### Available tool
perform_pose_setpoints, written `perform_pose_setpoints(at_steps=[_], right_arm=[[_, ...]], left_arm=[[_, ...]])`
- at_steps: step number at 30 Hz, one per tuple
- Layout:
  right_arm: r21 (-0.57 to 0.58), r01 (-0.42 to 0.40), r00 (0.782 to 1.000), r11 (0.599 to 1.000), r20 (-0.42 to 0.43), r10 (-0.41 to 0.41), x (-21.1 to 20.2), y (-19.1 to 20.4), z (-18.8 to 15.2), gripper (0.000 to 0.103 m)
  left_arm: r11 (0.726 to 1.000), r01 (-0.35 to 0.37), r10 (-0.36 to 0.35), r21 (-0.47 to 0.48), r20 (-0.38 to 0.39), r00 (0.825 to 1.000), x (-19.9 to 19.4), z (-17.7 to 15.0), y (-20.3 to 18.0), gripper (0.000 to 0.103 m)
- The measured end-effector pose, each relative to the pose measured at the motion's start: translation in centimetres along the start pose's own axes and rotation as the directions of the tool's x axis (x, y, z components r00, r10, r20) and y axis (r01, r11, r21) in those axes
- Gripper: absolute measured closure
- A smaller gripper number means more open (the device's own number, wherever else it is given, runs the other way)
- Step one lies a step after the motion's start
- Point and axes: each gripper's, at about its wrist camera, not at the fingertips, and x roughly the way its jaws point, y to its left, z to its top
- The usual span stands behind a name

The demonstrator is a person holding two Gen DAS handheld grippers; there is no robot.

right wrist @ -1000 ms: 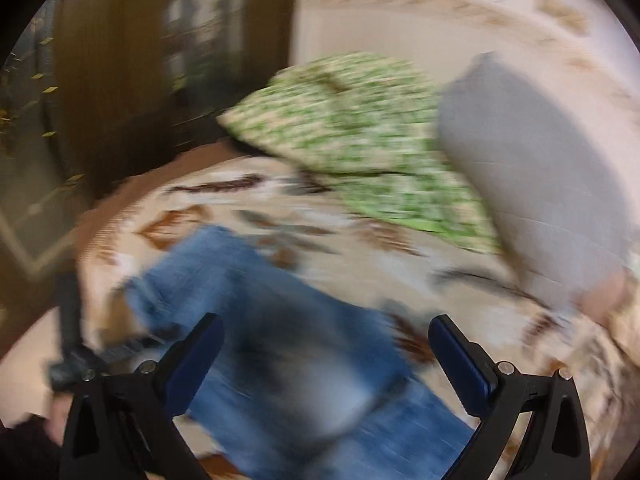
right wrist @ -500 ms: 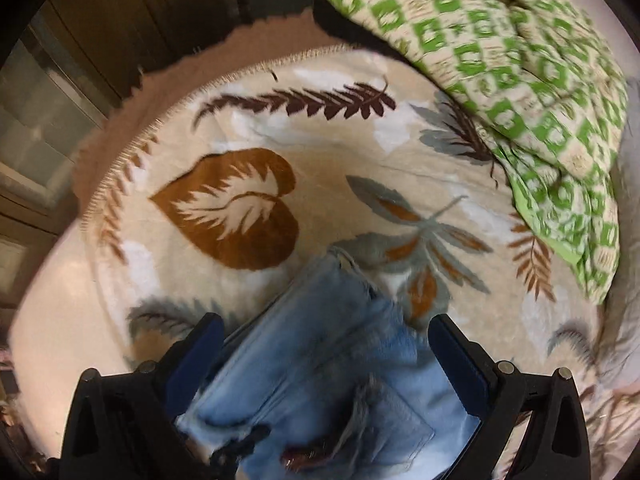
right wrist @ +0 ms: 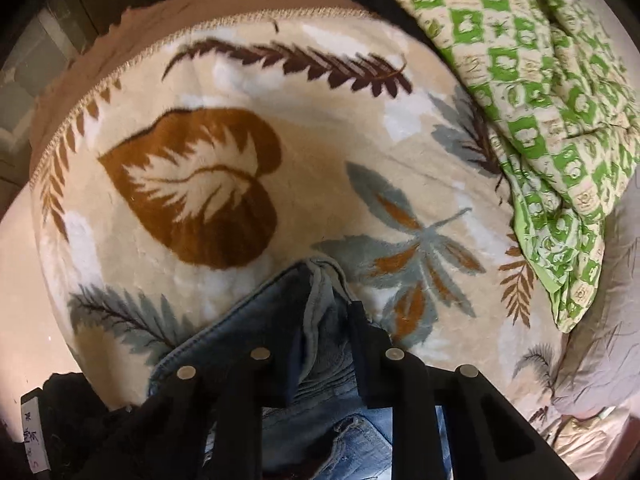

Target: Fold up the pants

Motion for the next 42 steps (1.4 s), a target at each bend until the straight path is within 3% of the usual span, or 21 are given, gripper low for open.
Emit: perform_pose_setpoints(at_steps=[5,7,9,14,16,21,22,25,30,36,42], right_arm=[[0.042,-0.049,0.992,0.998,0.122,0.043,-3.2,-1.8,-3.0,0.091],[0.067,-0.069,0.981,0.995,0.184,0.056,-4.8,-2.7,-4.5,0.092],[0.105,-0.098,0.966,0.990,0.247,0.069,-6.8,-4.4,-7.2,0.092],[0.220,-0.205,0.905,0.954,0.414,0.099,-10.9,-10.1,-16.1,0.093],[0.258,-0.246,0.872,0.934,0.480,0.097,-12.3,-12.4,-20.7,0.093],[0.386,-0.264,0.836,0.884,0.549,0.010,-12.5,-16.5,-31.0,0.093],[0.420,-0.261,0.834,0.869,0.551,-0.016,-12.0,-17.0,-33.0,0.094],[0.532,-0.255,0.838,0.807,0.539,-0.090,-8.9,-18.7,-38.4,0.095],[0.615,-0.235,0.855,0.752,0.499,-0.142,-3.6,-19.6,-42.6,0.095],[0.640,-0.187,0.886,0.745,0.438,-0.154,1.3,-19.8,-43.7,0.095],[0.642,-0.178,0.892,0.746,0.426,-0.154,3.5,-19.6,-44.2,0.095]], left_arm=[[0.987,0.008,-0.022,0.163,0.082,0.996,-1.7,-0.8,-3.2,0.084],[0.971,-0.005,-0.022,0.237,0.108,0.994,-2.2,-1.2,-4.9,0.084],[0.938,-0.018,-0.031,0.347,0.134,0.990,-3.1,-1.9,-7.6,0.085],[0.822,-0.038,-0.056,0.569,0.147,0.987,-3.8,-5.2,-14.4,0.086],[0.756,-0.030,-0.072,0.654,0.129,0.989,-3.7,-7.2,-17.4,0.086],[0.618,0.003,-0.067,0.786,0.049,0.997,-1.5,-11.9,-22.7,0.086],[0.578,0.008,-0.052,0.816,0.027,0.998,-0.5,-13.4,-23.7,0.086],[0.501,0.037,-0.010,0.865,-0.037,0.999,2.0,-16.9,-25.2,0.086],[0.408,0.035,0.093,0.912,-0.080,0.992,5.8,-20.9,-25.3,0.087],[0.344,0.028,0.176,0.939,-0.094,0.980,8.4,-24.0,-24.4,0.087],[0.329,0.017,0.181,0.944,-0.081,0.980,8.7,-25.0,-24.4,0.087]])
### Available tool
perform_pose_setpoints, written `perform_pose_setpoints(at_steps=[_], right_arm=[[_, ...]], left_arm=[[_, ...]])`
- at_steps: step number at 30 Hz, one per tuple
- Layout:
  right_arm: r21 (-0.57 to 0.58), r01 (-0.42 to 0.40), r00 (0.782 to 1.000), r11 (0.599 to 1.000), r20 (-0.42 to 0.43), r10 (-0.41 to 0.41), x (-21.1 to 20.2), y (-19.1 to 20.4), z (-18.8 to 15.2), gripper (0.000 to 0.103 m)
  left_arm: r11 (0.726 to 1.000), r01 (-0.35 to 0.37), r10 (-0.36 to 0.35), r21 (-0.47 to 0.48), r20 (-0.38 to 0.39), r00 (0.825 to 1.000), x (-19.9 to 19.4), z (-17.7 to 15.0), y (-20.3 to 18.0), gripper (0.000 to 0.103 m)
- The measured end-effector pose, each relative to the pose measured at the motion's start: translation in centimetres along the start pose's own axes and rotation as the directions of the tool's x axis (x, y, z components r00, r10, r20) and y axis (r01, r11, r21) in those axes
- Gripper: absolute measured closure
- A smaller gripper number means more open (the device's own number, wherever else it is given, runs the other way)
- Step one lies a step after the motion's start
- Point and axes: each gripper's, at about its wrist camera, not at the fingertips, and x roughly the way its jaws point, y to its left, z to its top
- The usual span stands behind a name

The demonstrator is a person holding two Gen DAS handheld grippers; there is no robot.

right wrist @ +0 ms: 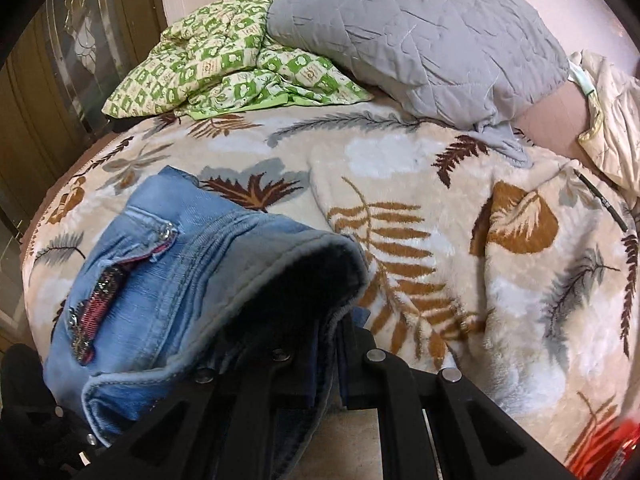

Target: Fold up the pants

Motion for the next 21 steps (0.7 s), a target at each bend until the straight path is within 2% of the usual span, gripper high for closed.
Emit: perform_pose_setpoints(at_steps=[8,10,11,12,13,14,15,18,21], right_arm=[[-0.024,0.033,0.999,0.999,-0.019,-0.033,0.7,0.5,-0.3,0.095],[-0.032,0.037,0.999,0.999,-0.021,-0.037,0.1,0.7,-0.1,0.091],[-0.031,0.037,0.999,0.999,-0.026,-0.038,-0.3,0.6,0.1,0.087],[-0.023,0.048,0.998,0.999,-0.027,-0.048,-0.9,0.5,0.2,0.072],[-0.012,0.066,0.998,0.998,-0.018,-0.066,-1.7,0.3,0.4,0.033],[0.007,0.084,0.996,0.996,0.013,-0.084,-3.1,0.0,0.5,0.015],[0.024,0.096,0.994,0.995,0.045,-0.097,-4.2,-0.2,0.6,0.001],[0.078,0.104,0.986,0.991,0.122,-0.113,-8.1,-1.1,0.6,0.001],[0.171,0.008,0.990,0.985,0.139,-0.032,-10.8,-2.1,0.0,0.000]], left_arm=[[1.000,-0.003,0.003,0.014,0.003,1.000,0.2,0.5,0.2,0.085],[0.999,0.015,-0.015,0.034,0.012,1.000,-0.8,0.7,0.3,0.078],[0.999,0.035,-0.035,0.038,0.012,0.999,-1.5,0.7,0.3,0.066],[0.997,0.067,-0.067,0.034,0.010,0.998,-2.3,0.9,0.5,0.049],[0.994,0.103,-0.104,0.025,0.018,0.994,-3.2,1.0,0.7,0.038],[0.990,0.142,-0.142,0.015,0.041,0.989,-4.5,1.1,1.1,0.020],[0.989,0.149,-0.150,0.009,0.090,0.985,-6.4,1.1,1.6,0.007],[0.989,0.144,-0.138,-0.017,0.188,0.972,-10.0,1.1,3.7,0.002],[0.975,0.171,-0.143,-0.140,0.187,0.972,-10.5,1.4,8.0,0.002]])
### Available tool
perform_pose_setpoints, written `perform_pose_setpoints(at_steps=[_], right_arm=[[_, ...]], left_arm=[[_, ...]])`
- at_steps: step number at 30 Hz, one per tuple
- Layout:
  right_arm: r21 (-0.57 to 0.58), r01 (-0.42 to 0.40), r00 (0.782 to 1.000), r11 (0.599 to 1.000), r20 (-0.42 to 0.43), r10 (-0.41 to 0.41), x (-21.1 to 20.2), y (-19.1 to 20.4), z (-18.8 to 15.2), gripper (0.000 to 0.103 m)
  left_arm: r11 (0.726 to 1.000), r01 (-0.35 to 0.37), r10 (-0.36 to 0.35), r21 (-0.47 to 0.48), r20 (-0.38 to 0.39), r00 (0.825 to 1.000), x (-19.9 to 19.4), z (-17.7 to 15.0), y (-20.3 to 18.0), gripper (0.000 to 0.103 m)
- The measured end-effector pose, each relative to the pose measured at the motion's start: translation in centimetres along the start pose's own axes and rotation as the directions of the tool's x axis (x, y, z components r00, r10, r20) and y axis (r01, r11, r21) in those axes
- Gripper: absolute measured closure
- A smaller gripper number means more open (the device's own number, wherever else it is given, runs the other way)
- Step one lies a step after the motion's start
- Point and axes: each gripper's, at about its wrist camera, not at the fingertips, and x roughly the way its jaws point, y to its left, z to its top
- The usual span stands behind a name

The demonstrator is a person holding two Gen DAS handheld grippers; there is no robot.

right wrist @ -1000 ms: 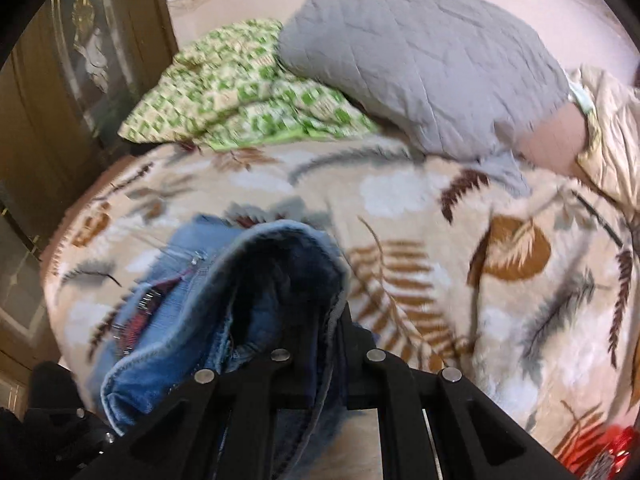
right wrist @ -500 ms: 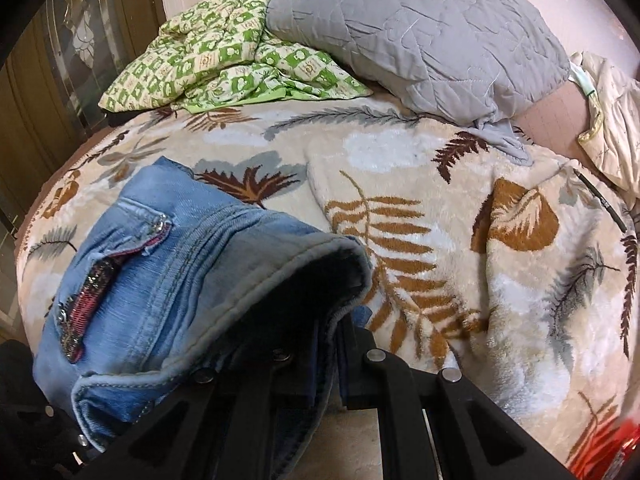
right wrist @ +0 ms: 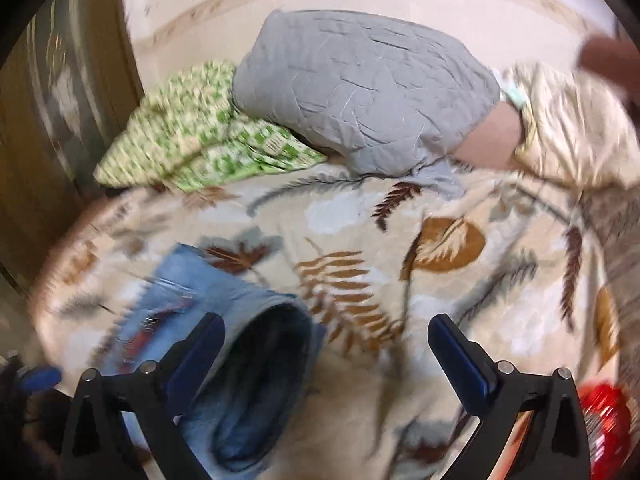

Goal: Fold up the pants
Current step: 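Lay the folded end down and press it flat with both grippers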

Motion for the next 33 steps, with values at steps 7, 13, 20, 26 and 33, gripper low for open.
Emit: perform_pose_setpoints(at_steps=[7,13,20,26,33], right_arm=[[0.236,-0.222,0.966,0.946,-0.080,0.247,1.6,1.3,-1.4,0.000],[0.297,-0.074,0.958,0.952,-0.243,0.151,6.6,1.4,-4.8,0.000],[0.532,-0.284,0.870,0.798,-0.207,0.448,9.6,0.8,-9.4,0.003],[0.389,-0.246,0.925,0.888,-0.180,0.335,8.7,3.3,-9.3,0.034],[0.197,-0.182,0.974,0.963,-0.101,0.204,6.0,6.6,-8.0,0.063]], left_arm=[[0.851,0.152,-0.244,-0.503,-0.123,0.962,5.5,0.4,12.4,0.000],[0.750,0.157,-0.374,-0.642,-0.217,0.902,10.9,-1.9,14.4,0.000],[0.700,0.206,-0.454,-0.684,-0.204,0.867,12.7,-3.6,13.9,0.000],[0.691,0.211,-0.467,-0.692,-0.205,0.860,12.6,-3.5,14.5,0.036],[0.793,0.232,-0.389,-0.563,-0.176,0.904,9.7,-0.9,12.7,0.069]])
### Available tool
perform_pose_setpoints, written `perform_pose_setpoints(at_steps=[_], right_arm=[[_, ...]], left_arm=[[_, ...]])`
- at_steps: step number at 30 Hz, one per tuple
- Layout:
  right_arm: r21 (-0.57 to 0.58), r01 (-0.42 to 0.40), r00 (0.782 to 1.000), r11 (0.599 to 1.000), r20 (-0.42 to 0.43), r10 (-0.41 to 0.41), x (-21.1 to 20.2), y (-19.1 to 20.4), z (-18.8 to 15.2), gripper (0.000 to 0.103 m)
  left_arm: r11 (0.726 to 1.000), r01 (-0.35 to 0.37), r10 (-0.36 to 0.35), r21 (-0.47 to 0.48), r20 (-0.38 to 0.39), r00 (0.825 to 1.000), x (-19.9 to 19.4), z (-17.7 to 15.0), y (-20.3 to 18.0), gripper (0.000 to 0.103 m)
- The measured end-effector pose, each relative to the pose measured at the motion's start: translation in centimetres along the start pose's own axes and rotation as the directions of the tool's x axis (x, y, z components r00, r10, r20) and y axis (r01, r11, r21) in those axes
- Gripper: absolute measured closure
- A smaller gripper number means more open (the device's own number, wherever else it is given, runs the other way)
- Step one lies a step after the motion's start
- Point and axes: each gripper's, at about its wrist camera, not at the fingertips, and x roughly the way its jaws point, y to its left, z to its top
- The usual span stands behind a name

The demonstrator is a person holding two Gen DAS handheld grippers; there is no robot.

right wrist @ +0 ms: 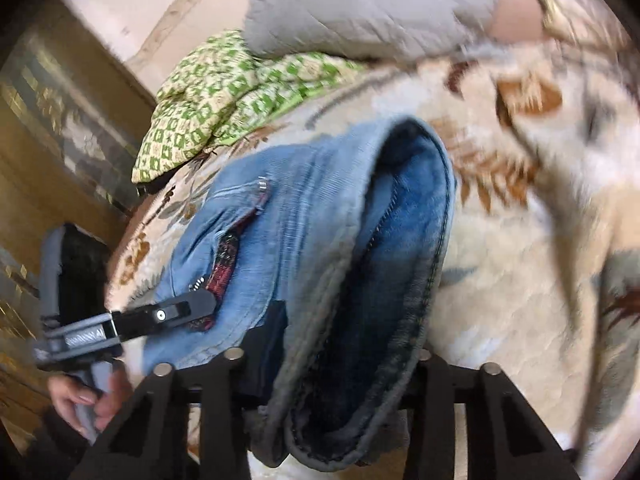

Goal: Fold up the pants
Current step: 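Lay the folded end down and press it flat with both grippers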

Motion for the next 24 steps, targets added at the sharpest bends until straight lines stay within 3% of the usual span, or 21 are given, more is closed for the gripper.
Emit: perform_pose_setpoints(at_steps=[3,10,14,15,17,19,24], right_arm=[[-0.072,0.046,0.997,0.996,0.073,-0.040,-1.8,1.6,0.7,0.066],[-0.153,0.140,0.973,0.978,0.204,-0.108,-4.5,3.1,3.8,0.066],[-0.136,0.163,0.978,0.977,0.153,-0.142,-2.2,1.1,4.2,0.066],[-0.123,0.162,0.982,0.979,0.113,-0.148,-0.8,0.1,3.9,0.066],[-0.110,0.195,0.980,0.975,0.047,-0.191,2.1,-1.6,3.0,0.066],[-0.091,0.177,0.982,0.980,0.084,-0.170,2.1,-2.4,2.5,0.065],[-0.106,0.187,0.980,0.977,0.080,-0.179,2.4,-2.5,2.8,0.063]], left_arm=[[0.997,0.005,-0.011,0.082,0.069,0.998,-1.3,0.7,-2.1,0.070],[0.993,0.066,-0.081,0.101,0.152,0.985,-0.8,3.1,-2.8,0.069],[0.999,0.008,-0.011,0.042,0.057,0.998,3.2,3.0,-0.4,0.068],[0.999,-0.033,0.033,0.013,0.007,0.999,4.8,2.7,0.7,0.062],[1.000,0.014,-0.014,-0.025,0.016,1.000,5.5,2.3,2.1,0.058],[0.997,0.037,-0.036,-0.074,0.010,0.999,5.5,2.5,2.8,0.057],[0.998,0.011,-0.011,-0.063,0.001,1.000,5.4,2.9,2.6,0.052]])
